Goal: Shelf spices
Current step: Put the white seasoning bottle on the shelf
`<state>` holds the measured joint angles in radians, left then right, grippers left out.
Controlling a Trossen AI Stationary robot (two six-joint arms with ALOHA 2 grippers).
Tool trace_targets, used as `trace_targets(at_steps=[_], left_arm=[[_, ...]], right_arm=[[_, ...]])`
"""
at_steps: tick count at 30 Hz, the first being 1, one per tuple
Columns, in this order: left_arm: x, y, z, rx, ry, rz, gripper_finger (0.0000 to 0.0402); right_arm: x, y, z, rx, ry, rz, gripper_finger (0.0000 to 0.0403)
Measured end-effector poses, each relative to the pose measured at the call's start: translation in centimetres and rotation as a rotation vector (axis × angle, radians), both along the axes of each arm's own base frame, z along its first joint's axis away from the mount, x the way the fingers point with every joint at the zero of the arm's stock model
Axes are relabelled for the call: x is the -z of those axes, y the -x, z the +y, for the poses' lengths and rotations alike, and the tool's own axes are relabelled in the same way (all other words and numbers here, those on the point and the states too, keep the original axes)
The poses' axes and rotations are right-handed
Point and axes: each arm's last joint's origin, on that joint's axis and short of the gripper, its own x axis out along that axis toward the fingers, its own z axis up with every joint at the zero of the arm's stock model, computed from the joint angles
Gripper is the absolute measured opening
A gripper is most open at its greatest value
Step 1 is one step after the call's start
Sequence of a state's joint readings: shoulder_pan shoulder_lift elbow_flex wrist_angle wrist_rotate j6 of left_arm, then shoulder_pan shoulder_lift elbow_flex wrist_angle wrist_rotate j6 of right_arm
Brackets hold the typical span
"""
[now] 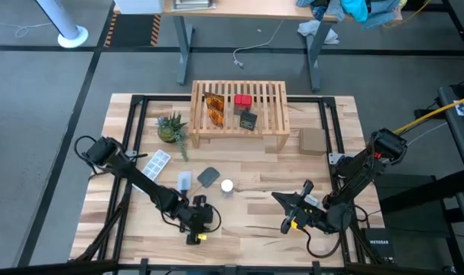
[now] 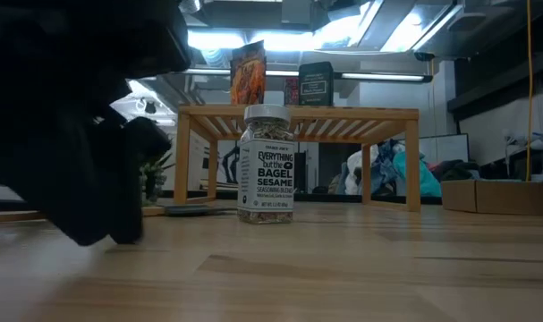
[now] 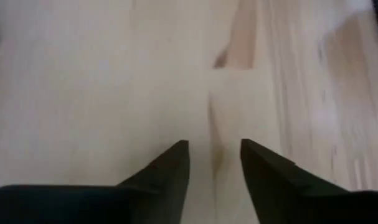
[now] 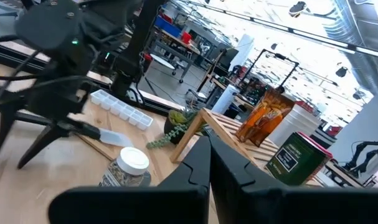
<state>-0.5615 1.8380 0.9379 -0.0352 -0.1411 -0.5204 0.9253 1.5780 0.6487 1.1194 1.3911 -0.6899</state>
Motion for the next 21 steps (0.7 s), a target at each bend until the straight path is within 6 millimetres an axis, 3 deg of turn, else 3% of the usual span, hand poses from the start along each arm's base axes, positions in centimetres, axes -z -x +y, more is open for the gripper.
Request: trace_targets(at_steps=[6, 12, 21], left_arm=[[2.1, -0.7, -0.6, -0.006, -0.121, -0.082, 0.0192], [3.6, -1.9, -1.1, -0.038, -0.161, -0.219, 0.0197], [5.0, -1.6, -0.4, -0.094, -0.008, -0.269, 0.0198]], right_arm=[[0.0, 0.0, 0.0, 0.008, 0.0, 0.001, 0.0007], [0.0, 0.0, 0.0, 0.009, 0.0, 0.002, 0.0007], [0.0, 0.0, 0.0, 0.008, 0.0, 0.002, 0.0007]])
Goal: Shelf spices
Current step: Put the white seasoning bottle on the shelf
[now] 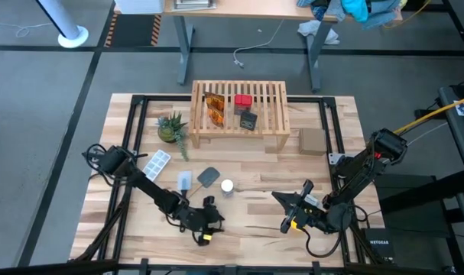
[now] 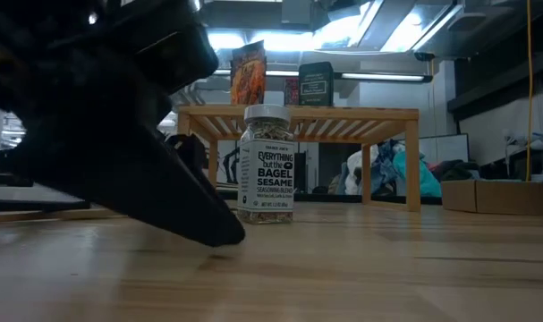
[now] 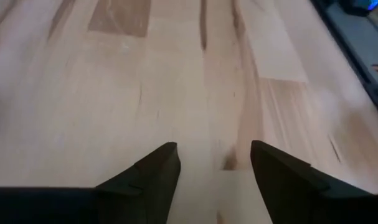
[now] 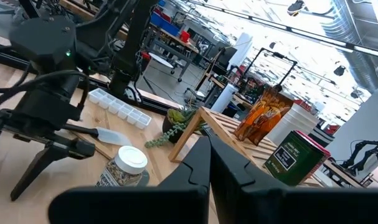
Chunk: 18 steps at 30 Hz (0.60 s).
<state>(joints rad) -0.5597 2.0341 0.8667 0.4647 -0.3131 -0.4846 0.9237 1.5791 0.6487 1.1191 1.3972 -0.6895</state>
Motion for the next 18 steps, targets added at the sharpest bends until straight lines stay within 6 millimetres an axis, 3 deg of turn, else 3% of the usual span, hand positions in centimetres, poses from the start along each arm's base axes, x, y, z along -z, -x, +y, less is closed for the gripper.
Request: trace_targets(at_steps=[4, 12, 18], left_arm=[[0.0, -0.1, 0.5, 0.013, -0.053, -0.114, 0.0198], [-0.2, -0.3, 2.0, -0.393, -0.202, -0.244, 0.0198], [-0.5, 0.2, 1.0, -0.382, -0.227, -0.271, 0.0198]], right_arm=[[0.0, 0.0, 0.0, 0.0, 0.002, 0.001, 0.0007], [0.1, 0.0, 0.0, 0.006, 0.003, 0.006, 0.0008], [0.2, 0.0, 0.0, 0.005, -0.005, 0.003, 0.0008]])
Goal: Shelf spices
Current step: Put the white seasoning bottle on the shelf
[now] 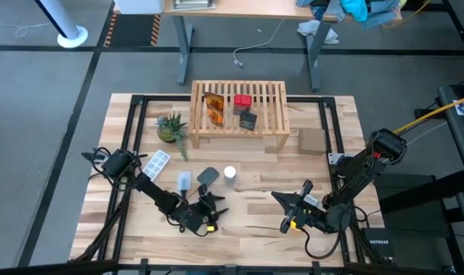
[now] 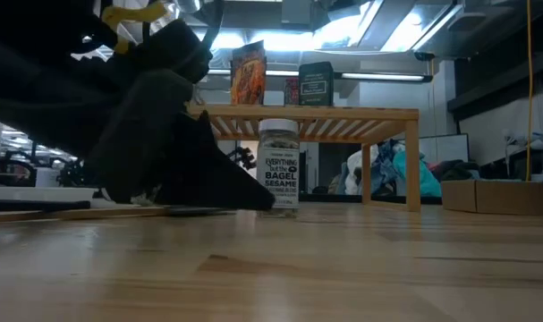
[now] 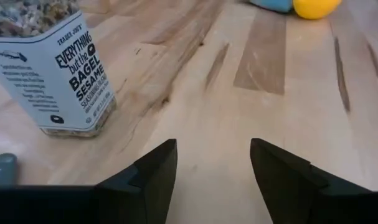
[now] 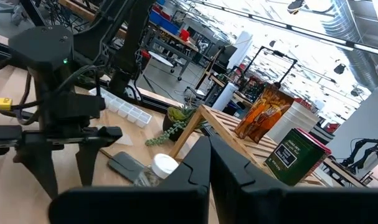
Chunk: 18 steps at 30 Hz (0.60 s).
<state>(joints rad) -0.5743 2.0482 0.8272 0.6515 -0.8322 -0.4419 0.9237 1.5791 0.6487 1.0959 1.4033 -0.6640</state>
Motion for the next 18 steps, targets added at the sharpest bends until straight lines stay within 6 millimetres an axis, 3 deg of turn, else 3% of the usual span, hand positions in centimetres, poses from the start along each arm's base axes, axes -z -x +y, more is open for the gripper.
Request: trace_targets(at_steps=[8, 14, 18], left_arm=[[0.2, 1.6, -0.5, -0.039, -0.098, 0.104, 0.0198], [0.5, 2.2, 0.9, -0.218, -0.278, 0.126, 0.0198], [0.5, 1.7, 2.0, -0.235, -0.275, 0.148, 0.0198]], right_arm=[[0.0, 0.0, 0.0, 0.0, -0.001, -0.001, 0.0008], [0.0, 0.0, 0.0, -0.006, -0.001, -0.002, 0.0008], [0.0, 0.0, 0.0, -0.008, -0.001, -0.002, 0.0008]])
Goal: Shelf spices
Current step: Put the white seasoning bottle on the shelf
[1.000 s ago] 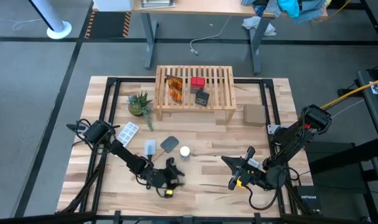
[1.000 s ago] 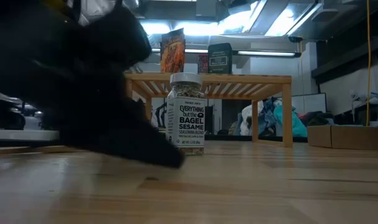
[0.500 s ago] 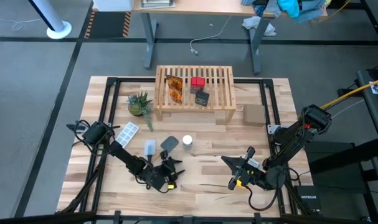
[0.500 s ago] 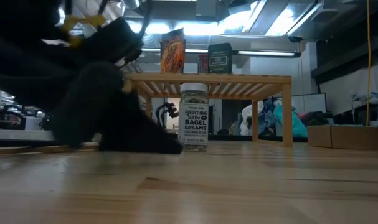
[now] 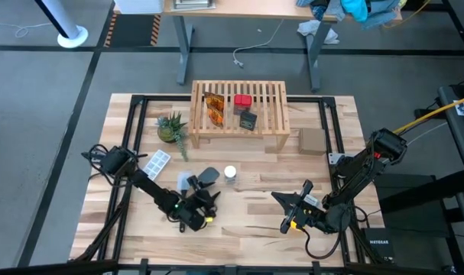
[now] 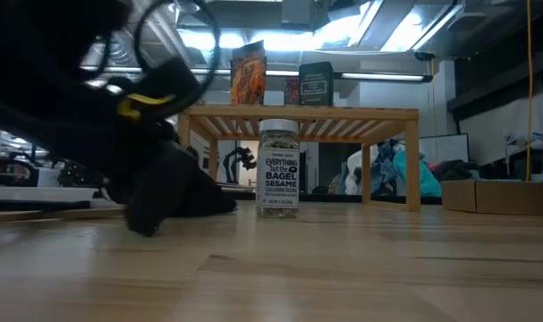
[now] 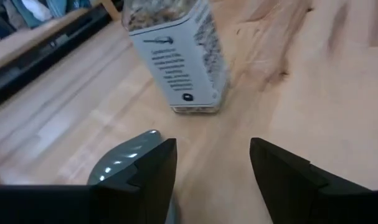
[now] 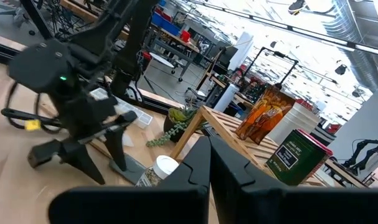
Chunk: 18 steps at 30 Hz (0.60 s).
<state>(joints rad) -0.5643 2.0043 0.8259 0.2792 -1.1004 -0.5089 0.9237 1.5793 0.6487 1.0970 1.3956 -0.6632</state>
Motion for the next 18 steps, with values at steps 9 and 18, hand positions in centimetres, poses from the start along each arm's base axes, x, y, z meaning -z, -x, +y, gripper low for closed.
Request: trace_targets(at_steps=[9, 18], left_arm=[[0.3, -0.8, 2.2, -0.029, 0.047, 0.033, 0.0198], [-0.9, -0.6, 2.4, 0.002, -0.052, 0.088, 0.0198]], right_arm=[[0.2, 0.0, 0.0, 0.0, 0.021, 0.017, 0.0008], [0.6, -0.1, 0.1, 0.0, 0.059, 0.045, 0.0008]])
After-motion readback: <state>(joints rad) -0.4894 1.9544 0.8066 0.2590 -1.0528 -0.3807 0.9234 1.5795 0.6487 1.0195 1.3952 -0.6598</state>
